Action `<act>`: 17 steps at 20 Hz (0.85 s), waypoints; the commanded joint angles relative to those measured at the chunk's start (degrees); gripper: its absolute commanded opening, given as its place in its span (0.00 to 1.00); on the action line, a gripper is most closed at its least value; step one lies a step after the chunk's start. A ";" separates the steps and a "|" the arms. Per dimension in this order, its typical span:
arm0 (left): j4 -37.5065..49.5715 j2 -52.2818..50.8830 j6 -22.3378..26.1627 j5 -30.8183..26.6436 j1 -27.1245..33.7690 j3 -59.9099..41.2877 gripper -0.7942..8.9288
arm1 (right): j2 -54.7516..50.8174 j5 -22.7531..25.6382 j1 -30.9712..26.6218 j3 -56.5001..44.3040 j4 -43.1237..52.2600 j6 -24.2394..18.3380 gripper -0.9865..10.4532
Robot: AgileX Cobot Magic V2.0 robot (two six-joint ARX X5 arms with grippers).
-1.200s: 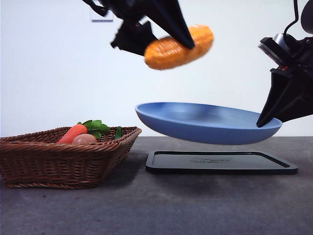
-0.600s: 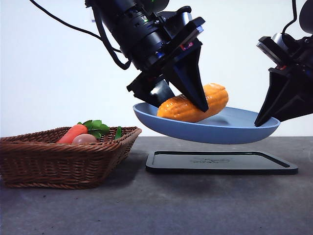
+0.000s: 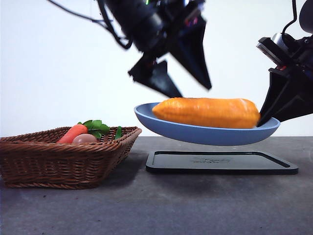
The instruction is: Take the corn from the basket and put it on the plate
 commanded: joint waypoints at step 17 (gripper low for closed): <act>-21.59 0.63 3.69 0.15 1.77 23.19 0.42 | 24.02 0.92 -5.62 23.34 1.05 1.01 0.09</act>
